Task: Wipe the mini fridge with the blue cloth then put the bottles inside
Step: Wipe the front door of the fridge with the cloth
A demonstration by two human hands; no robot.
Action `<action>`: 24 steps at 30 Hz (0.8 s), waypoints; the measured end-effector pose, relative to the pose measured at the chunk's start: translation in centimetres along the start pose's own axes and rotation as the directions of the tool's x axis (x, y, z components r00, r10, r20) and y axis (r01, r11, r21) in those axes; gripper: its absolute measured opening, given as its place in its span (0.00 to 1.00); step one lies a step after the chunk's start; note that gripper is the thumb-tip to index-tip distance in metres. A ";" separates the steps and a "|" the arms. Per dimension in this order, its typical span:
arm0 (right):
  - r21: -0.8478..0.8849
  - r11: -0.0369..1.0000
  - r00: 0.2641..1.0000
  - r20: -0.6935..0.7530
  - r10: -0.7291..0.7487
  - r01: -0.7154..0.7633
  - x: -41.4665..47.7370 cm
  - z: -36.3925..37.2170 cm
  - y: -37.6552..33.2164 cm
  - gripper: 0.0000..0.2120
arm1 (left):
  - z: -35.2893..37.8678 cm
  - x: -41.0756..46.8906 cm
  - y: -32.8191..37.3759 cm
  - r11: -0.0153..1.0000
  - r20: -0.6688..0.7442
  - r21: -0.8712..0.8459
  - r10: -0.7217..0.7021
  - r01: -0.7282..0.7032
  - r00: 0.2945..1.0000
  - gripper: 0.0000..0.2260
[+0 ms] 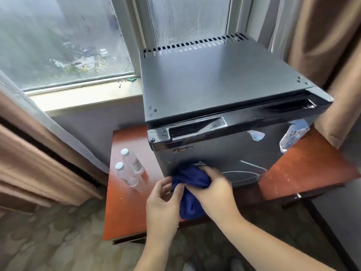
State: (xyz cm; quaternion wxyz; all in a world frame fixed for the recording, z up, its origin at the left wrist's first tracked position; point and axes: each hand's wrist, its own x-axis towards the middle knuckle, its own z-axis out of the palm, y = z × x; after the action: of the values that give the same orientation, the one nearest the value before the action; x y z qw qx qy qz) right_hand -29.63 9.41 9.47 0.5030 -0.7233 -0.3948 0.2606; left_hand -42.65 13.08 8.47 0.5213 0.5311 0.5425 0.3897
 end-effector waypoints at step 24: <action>0.491 0.862 0.991 0.007 0.136 -0.122 -0.2 -1.4 -1.8 0.14 | 1.0 2.0 3.1 0.946 0.010 -0.324 -0.023 0.025 1.000 0.01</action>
State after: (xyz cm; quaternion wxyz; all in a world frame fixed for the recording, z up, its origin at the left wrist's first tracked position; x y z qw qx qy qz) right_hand -29.24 8.80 11.68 0.6569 -0.6003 -0.2596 0.3751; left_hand -40.88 15.28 11.05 0.6076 0.4329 0.4760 0.4656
